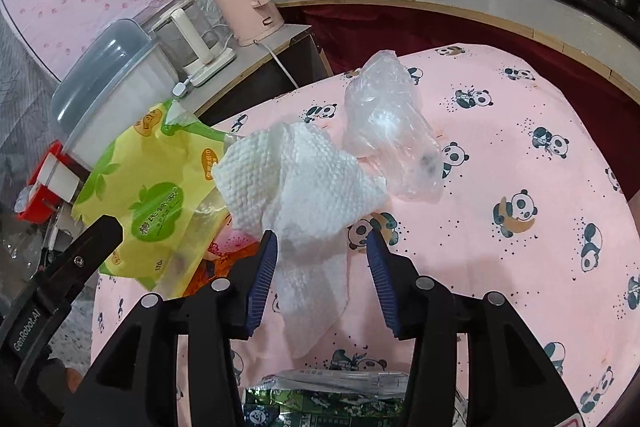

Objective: Collect trash
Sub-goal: 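Grasp the yellow-green wipes pack with the left tool while the right tool grasps the white tissue, then carry the wipes pack with the left tool while the right tool carries the tissue to the wastebasket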

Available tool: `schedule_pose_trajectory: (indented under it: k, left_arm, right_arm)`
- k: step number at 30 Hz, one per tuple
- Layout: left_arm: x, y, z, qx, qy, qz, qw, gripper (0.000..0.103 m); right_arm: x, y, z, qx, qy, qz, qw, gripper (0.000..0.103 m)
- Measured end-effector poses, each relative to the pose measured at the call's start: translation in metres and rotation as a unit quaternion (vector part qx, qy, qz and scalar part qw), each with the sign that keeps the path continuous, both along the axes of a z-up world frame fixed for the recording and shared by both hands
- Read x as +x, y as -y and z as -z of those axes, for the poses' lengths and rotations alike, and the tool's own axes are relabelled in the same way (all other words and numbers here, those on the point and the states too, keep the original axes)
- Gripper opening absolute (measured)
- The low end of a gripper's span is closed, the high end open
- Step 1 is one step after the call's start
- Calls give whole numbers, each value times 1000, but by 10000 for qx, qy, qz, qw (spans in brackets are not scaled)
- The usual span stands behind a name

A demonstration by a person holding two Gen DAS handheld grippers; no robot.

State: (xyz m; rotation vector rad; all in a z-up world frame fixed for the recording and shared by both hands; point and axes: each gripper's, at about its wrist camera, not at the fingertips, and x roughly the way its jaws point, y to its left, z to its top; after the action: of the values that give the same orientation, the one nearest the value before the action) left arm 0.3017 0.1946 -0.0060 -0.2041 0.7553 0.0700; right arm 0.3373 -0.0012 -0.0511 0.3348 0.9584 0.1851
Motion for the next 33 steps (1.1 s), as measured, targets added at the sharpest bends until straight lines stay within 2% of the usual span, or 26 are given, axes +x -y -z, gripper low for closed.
schedule_pose_trajectory:
  k: [1,2,3,4,5,7,8,9,13,23,33]
  left_arm:
    - [3,1,1,29,-1,17,10000,74]
    - [5,3,2,44,-11,68,10000,65]
    - [7,5,3,34,-41,131,9999,60]
    - [9,6,5,19,-83,174,9998,49]
    - [10,7,6,-4,-108,219,9997,36]
    - [11,9,9,-11,-160,270,9995,21]
    - [11,10,10,-29,-165,308,9994,11]
    - [10,11,10,-29,-171,324,9993,6]
    - [2,14,6,13,-88,339,9994,0]
    - [-23,29,-32,-65,229,394,9989,0]
    - [-53,75,-66,-24,484,727,9962,0]
  right_arm:
    - [3,0,3,51,-35,-5,10000,46]
    - [5,-1,4,67,-53,-24,10000,46]
    - [6,-2,6,52,-48,-47,10000,40]
    - [7,-3,6,47,-38,-68,10000,27]
    - [6,-3,6,42,-27,-91,9999,22]
    - [5,-2,7,60,-12,-102,9999,8]
    - [4,-1,7,68,4,-94,9999,6]
    - [2,0,6,67,24,-84,9999,5]
    - [-5,9,-2,36,185,29,9998,4]
    - [-33,43,-39,167,500,309,9981,4]
    - [-74,84,-78,255,891,588,9940,4]
